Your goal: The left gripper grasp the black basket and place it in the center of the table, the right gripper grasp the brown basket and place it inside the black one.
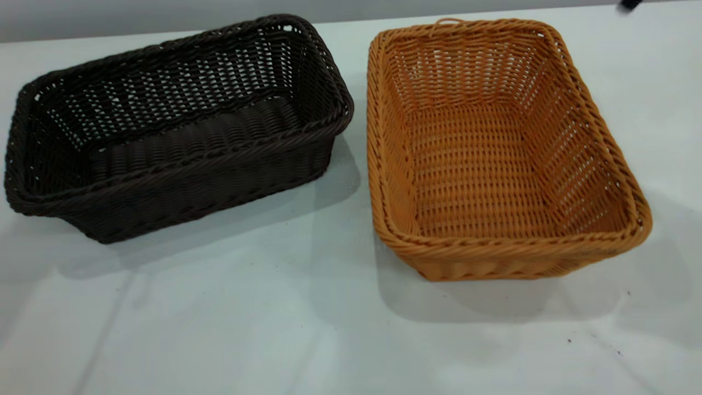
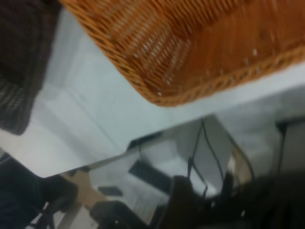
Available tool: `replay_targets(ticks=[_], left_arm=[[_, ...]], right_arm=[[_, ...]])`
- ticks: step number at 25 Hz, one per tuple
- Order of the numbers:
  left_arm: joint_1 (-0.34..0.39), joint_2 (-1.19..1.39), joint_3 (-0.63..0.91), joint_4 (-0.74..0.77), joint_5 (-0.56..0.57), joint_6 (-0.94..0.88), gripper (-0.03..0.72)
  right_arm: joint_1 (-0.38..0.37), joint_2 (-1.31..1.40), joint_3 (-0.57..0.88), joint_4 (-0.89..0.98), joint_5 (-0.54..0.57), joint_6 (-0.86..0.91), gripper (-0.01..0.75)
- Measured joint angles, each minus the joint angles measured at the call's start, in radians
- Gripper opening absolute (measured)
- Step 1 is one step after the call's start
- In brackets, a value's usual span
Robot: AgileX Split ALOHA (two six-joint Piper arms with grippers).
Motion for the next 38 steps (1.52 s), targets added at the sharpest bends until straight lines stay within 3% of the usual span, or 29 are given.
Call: replay_targets(ticks=[8,22,38], left_arm=[[0.0,0.002,0.0,-0.003,-0.013,0.0,0.508],[0.0,0.002,0.0,-0.004,-0.012,0.0,0.508],[0.0,0.002,0.0,-0.004,-0.009,0.0,0.508]], right_arm=[[0.138,0.203,0.0,0.023,0.0,0.178,0.583],[0.137,0.39,0.0,0.053,0.002,0.149,0.583],[0.137,0.478,0.0,0.096,-0.158,0.025,0.583]])
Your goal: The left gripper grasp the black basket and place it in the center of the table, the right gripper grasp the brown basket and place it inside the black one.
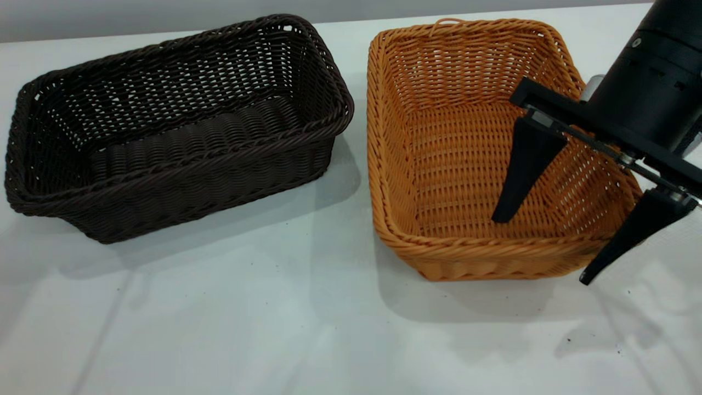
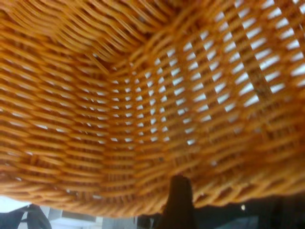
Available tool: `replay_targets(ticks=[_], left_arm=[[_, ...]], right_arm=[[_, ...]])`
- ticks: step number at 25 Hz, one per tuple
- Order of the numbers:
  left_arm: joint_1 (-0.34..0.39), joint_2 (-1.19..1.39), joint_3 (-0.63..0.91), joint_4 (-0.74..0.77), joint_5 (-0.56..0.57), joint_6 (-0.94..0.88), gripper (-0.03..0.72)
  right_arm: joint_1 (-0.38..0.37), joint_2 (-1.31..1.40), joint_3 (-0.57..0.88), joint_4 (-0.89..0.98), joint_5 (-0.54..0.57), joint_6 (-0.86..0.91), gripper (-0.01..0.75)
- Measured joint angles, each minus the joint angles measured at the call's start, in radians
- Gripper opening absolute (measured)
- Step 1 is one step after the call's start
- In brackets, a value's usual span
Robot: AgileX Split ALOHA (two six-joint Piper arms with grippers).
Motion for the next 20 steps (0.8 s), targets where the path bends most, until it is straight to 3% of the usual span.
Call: replay_targets(ticks=[9,13,20], left_arm=[[0.0,0.0,0.0,0.0,0.006,0.0,0.508],[0.0,0.0,0.0,0.0,0.019,0.0,0.508],[0.0,0.0,0.002,0.0,0.028,0.0,0.508]], right_arm=[[0.0,0.0,0.0,0.0,-0.09,-0.073,0.583],[-0.001,0.0,0.0,-0.004,-0.187,-0.111,0.577],[-0.001,0.0,0.0,-0.007,-0.249,-0.153,0.498]])
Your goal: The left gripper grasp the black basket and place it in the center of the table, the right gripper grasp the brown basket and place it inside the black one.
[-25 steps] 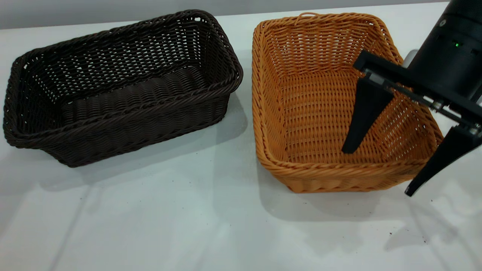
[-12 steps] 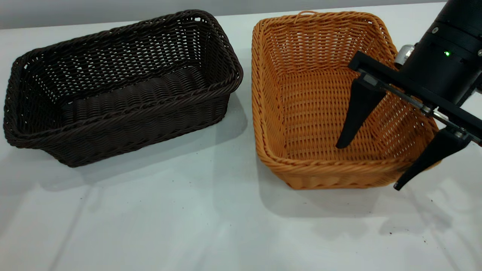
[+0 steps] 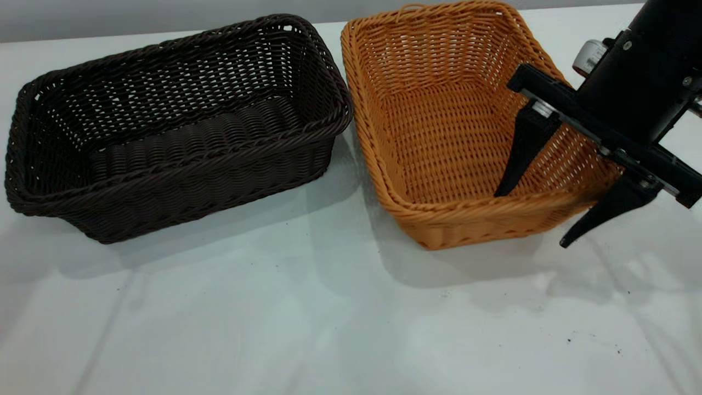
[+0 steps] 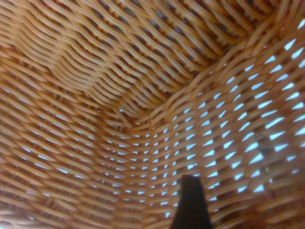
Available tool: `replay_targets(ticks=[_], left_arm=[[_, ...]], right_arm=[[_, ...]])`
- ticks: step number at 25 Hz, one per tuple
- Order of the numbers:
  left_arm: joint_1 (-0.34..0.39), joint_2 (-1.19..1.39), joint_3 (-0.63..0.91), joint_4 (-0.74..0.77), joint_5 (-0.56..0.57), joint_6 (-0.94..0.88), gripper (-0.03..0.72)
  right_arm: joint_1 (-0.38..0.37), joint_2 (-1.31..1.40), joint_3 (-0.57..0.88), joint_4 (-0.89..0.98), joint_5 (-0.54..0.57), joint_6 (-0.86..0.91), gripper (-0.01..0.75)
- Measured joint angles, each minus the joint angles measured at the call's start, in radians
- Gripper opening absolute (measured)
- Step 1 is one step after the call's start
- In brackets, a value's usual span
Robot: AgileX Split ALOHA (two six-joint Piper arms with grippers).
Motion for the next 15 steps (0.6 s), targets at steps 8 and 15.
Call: replay_targets(ticks=[8,15], left_arm=[[0.0,0.0,0.0,0.0,0.003,0.0,0.508],[0.0,0.0,0.001,0.0,0.009,-0.001,0.508]], right_arm=[[0.0,0.0,0.0,0.009,-0.108,-0.084,0.344],[0.0,0.0,0.0,0.015,-0.267,-0.137,0.163]])
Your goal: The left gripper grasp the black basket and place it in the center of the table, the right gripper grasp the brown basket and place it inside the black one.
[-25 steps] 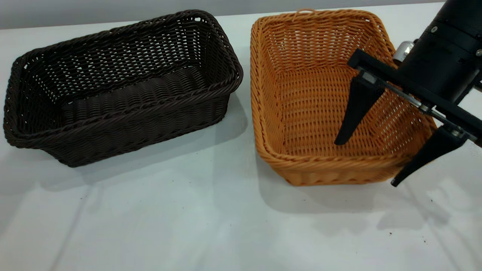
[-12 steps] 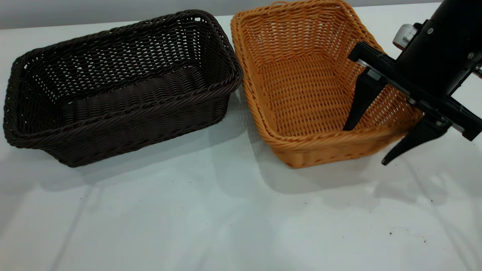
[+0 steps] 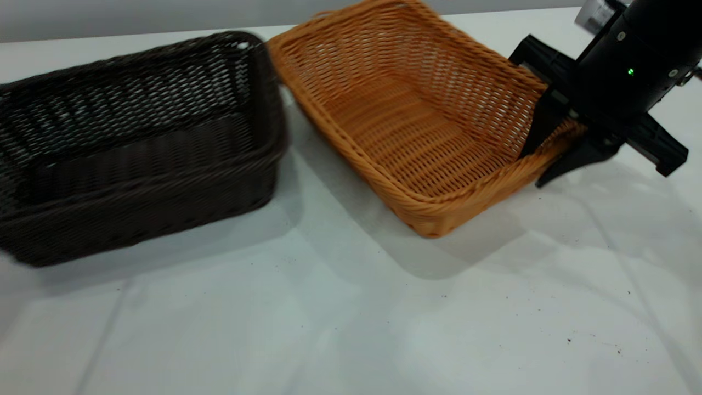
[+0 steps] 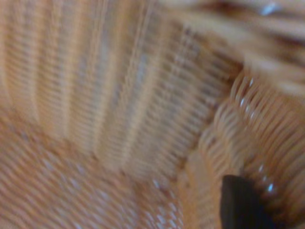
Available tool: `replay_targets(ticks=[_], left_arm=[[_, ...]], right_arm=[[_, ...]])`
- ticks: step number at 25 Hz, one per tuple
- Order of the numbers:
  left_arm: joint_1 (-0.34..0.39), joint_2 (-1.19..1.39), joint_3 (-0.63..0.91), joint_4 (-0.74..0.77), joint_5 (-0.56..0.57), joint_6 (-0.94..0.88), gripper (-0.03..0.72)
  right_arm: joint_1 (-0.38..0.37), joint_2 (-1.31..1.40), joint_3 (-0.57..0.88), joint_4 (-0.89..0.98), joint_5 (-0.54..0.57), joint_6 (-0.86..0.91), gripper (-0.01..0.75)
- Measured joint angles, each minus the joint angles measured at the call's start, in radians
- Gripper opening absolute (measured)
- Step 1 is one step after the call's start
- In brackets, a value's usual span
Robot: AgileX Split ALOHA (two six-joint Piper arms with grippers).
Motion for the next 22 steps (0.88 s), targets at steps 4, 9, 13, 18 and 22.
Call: replay_targets(ticks=[4,9,13,18,22], left_arm=[[0.0,0.0,0.0,0.0,0.001,0.0,0.508],[0.0,0.0,0.0,-0.001,0.032,0.0,0.508],[0.0,0.0,0.0,-0.001,0.08,0.0,0.508],[-0.007,0.0,0.0,0.002,0.148,0.003,0.508],[-0.034,-0.001,-0.001,0.074,0.226,0.017,0.494]], right_arm=[[-0.005,0.0,0.0,-0.01,-0.111,-0.023,0.117],[-0.036,0.002,-0.006,-0.009,-0.309,-0.035,0.109],[-0.076,0.002,-0.065,-0.019,-0.405,-0.097,0.109],[-0.125,0.002,-0.194,-0.018,-0.311,-0.266,0.109],[-0.158,0.002,-0.322,-0.029,-0.119,-0.369,0.108]])
